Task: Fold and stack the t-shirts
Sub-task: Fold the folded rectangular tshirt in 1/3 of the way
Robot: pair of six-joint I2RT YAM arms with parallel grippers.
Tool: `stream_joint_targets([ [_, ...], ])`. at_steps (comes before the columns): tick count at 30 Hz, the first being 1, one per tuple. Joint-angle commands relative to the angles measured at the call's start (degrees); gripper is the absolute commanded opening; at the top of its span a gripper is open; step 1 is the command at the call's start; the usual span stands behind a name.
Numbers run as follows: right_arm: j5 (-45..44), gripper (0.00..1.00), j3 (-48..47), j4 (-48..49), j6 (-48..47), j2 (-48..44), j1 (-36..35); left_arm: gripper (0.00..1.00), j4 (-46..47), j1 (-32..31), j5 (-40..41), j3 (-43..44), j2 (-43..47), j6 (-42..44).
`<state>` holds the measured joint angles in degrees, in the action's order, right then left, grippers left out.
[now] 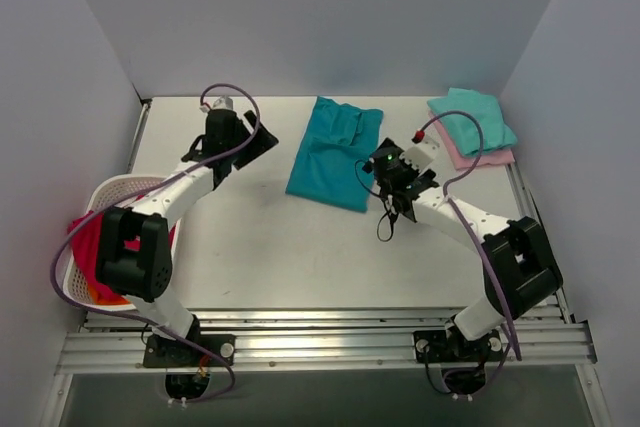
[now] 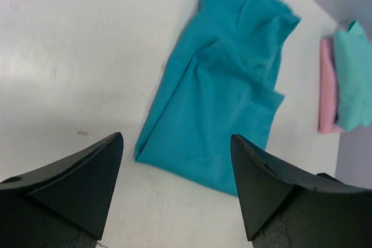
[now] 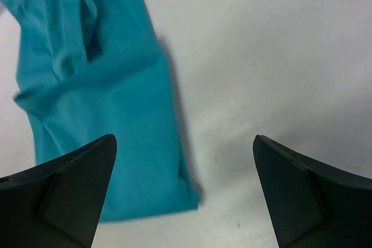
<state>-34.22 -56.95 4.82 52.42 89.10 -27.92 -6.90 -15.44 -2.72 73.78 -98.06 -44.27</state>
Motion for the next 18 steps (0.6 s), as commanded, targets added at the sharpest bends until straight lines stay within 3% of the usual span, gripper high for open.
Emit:
stream_joint_targets([
  [1, 3.1, 1.00, 8.3, 6.8, 2.9, -2.1, -3.9, 0.83, 8.2, -1.6, 0.7, -10.2, 0.7, -3.4],
  [6, 12.4, 0.98, 15.5, 15.9, 3.7, -1.3, -5.7, 0.82, 11.9, -3.3, -0.8, -14.7, -1.8, -4.6],
  [18, 12.7, 0.91, 12.7, 16.7, 5.0, 8.0, -7.1, 0.79, 15.0, -4.3, -3.6, -11.4, -9.8, -5.8],
])
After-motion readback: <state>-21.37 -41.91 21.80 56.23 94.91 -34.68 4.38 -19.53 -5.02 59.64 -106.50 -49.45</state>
